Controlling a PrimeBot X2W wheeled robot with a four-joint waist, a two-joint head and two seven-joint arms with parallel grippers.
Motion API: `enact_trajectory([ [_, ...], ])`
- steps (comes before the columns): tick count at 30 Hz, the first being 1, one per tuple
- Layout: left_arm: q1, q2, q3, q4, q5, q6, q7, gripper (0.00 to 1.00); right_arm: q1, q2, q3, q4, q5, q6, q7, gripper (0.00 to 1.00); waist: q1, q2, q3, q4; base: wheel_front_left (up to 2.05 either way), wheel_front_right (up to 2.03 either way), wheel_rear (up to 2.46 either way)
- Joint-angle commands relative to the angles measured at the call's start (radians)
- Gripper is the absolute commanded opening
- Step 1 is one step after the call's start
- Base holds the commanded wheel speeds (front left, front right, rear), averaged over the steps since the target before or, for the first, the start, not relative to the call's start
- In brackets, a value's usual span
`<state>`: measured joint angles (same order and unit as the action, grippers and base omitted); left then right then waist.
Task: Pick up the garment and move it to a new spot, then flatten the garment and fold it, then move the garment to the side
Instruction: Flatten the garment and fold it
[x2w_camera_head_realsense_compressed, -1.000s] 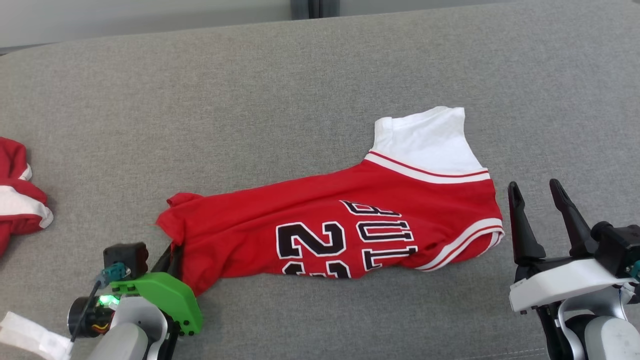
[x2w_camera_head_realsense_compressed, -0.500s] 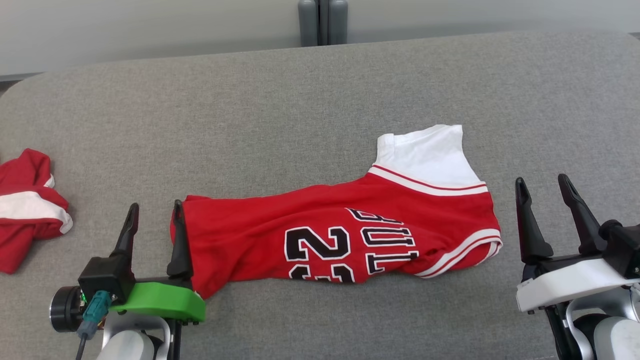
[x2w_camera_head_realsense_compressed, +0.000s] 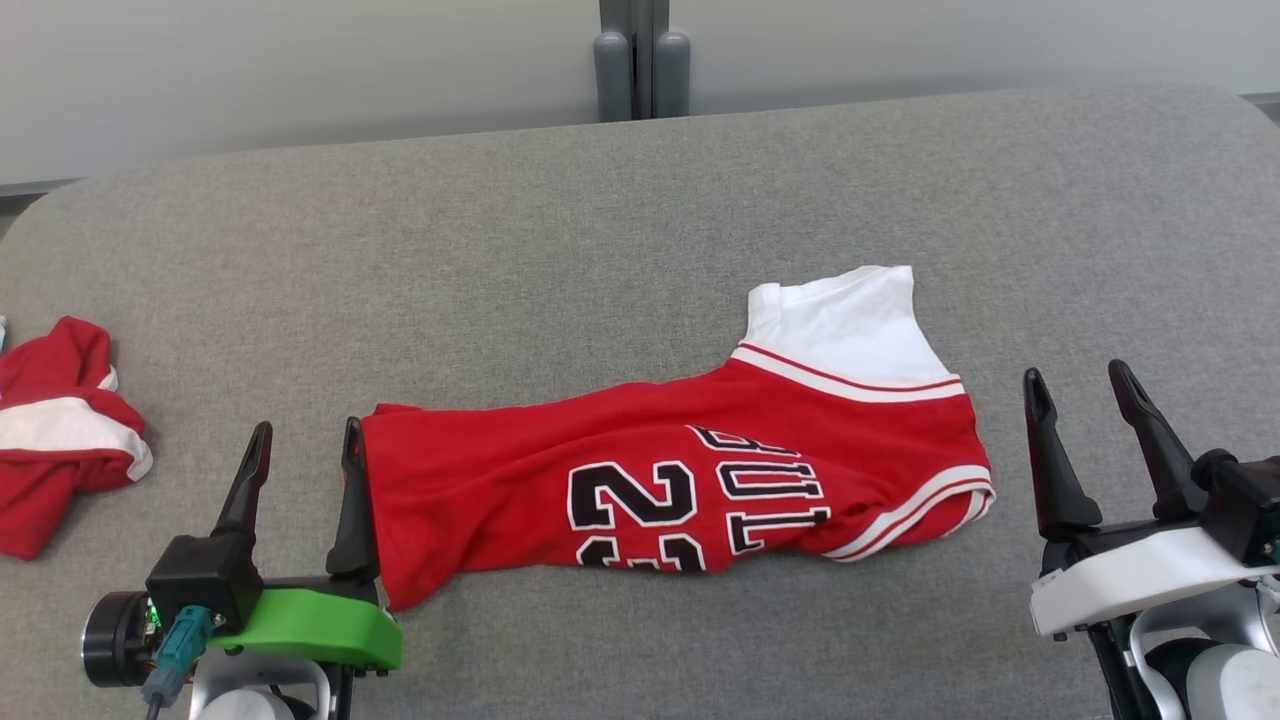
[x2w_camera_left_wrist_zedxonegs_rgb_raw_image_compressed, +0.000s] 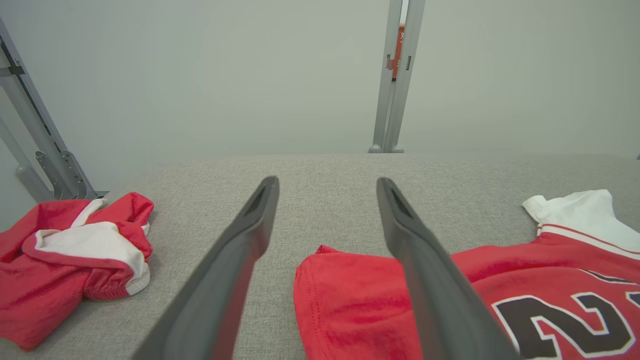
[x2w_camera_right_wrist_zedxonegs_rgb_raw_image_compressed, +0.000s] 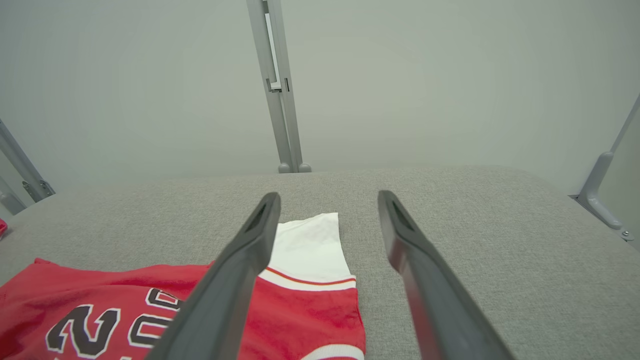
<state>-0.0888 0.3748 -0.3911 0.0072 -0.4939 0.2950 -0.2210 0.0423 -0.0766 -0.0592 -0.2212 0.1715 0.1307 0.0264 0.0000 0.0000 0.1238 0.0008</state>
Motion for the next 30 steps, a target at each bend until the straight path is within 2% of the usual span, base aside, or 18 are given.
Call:
enact_trajectory([
  [1,0.015,0.010,-0.001,-0.005,-0.004,0.006,0.005,1.00,0.011,-0.001,-0.003,-0.006,0.002,0.000,0.004,1.00,0.0000,0.0000,0.003,0.001,0.00,0.00,0.00],
  [6,-0.001,0.024,0.001,-0.005,-0.005,0.005,0.027,1.00,0.007,0.003,-0.003,-0.008,0.002,0.000,0.001,1.00,0.0000,0.0000,0.016,0.003,0.00,0.00,0.00],
  [8,-0.047,0.038,0.008,0.001,-0.011,-0.010,0.044,1.00,0.000,0.003,-0.005,-0.007,0.004,0.000,-0.002,1.00,0.0000,0.0000,0.031,0.008,0.00,0.00,0.00],
  [12,-0.133,0.060,0.000,0.079,-0.049,-0.069,0.139,1.00,-0.023,-0.001,0.010,-0.008,0.004,0.000,-0.002,1.00,0.0000,0.0000,0.070,0.006,0.00,0.00,0.00],
  [17,-0.236,0.051,-0.026,0.252,-0.114,-0.163,0.248,1.00,-0.048,0.001,0.023,0.001,0.006,0.000,-0.012,1.00,0.0000,0.0000,0.117,-0.014,0.00,0.00,0.00],
  [24,-0.311,0.024,-0.043,0.461,-0.152,-0.226,0.281,1.00,-0.064,0.007,0.023,0.029,0.011,0.000,-0.028,1.00,0.0000,0.0000,0.153,-0.035,0.00,0.00,0.00],
  [25,-0.318,0.023,-0.045,0.480,-0.151,-0.231,0.281,0.95,-0.065,0.008,0.023,0.032,0.012,0.000,-0.029,1.00,0.0000,0.0000,0.154,-0.036,0.00,0.00,0.00],
  [26,-0.323,0.021,-0.047,0.500,-0.154,-0.237,0.284,0.80,-0.066,0.008,0.022,0.036,0.011,0.000,-0.031,1.00,0.0000,0.0000,0.156,-0.037,0.00,0.00,0.00],
  [27,-0.330,0.018,-0.050,0.520,-0.157,-0.243,0.288,0.51,-0.067,0.008,0.020,0.039,0.011,0.000,-0.032,1.00,0.0000,0.0000,0.159,-0.038,0.00,0.00,0.00],
  [28,-0.336,0.015,-0.053,0.542,-0.157,-0.249,0.289,0.35,-0.069,0.008,0.020,0.041,0.010,0.000,-0.032,1.00,0.0000,0.0000,0.162,-0.038,0.00,0.00,0.00],
  [29,-0.337,0.013,-0.061,0.561,-0.157,-0.257,0.297,0.07,-0.071,0.008,0.019,0.043,0.010,0.000,-0.034,1.00,0.0000,0.0000,0.164,-0.038,0.00,0.00,0.00],
  [30,-0.340,0.011,-0.067,0.573,-0.156,-0.263,0.298,0.00,-0.073,0.008,0.018,0.046,0.010,0.000,-0.035,1.00,0.0000,0.0000,0.166,-0.038,0.00,0.00,0.00],
])
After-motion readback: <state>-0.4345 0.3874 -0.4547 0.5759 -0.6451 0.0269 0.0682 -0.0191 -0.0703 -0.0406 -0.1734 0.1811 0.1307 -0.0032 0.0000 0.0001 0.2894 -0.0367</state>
